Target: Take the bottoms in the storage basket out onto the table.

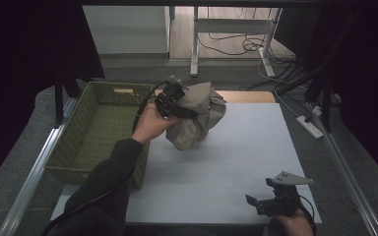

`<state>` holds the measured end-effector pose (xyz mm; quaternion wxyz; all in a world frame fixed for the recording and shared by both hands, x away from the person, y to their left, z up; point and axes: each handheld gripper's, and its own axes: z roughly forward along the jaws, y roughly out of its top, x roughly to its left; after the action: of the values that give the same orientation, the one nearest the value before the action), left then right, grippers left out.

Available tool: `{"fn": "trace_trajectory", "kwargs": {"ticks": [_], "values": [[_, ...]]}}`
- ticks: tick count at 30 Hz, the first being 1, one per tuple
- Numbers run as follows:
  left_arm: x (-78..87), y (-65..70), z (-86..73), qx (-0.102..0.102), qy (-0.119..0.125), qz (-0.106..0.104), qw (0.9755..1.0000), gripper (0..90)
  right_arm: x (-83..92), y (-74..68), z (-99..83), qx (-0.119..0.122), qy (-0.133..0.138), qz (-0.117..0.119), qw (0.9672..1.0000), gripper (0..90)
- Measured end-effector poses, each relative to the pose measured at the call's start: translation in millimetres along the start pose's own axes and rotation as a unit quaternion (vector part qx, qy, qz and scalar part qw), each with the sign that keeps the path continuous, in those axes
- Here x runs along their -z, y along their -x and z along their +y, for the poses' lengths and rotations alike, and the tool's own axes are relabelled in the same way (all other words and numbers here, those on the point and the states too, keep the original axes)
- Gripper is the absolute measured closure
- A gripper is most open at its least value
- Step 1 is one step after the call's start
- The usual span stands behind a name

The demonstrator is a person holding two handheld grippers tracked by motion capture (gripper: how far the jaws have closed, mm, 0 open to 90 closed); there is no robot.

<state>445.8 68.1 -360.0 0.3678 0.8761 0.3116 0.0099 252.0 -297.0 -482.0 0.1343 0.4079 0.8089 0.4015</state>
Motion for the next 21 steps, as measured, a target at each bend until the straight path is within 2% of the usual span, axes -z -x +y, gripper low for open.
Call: {"fn": "trace_trajectory", "kwargs": {"ticks": [5,12,21], "values": [[-12.3,-3.8,-2.9,0.009,-0.007,0.005,0.9999,64.6,0.0,0.0,0.0,0.0,0.0,0.0,1.0,0.9],[-33.2,-9.6,-9.8,0.023,-0.017,0.002,0.9996,63.9,0.0,0.1,0.0,0.001,0.0,0.001,1.0,0.9],[-57.3,-8.2,-17.2,0.034,-0.038,0.007,0.9987,62.9,0.1,-0.2,-0.1,0.002,0.0,0.001,1.0,0.9]]}}
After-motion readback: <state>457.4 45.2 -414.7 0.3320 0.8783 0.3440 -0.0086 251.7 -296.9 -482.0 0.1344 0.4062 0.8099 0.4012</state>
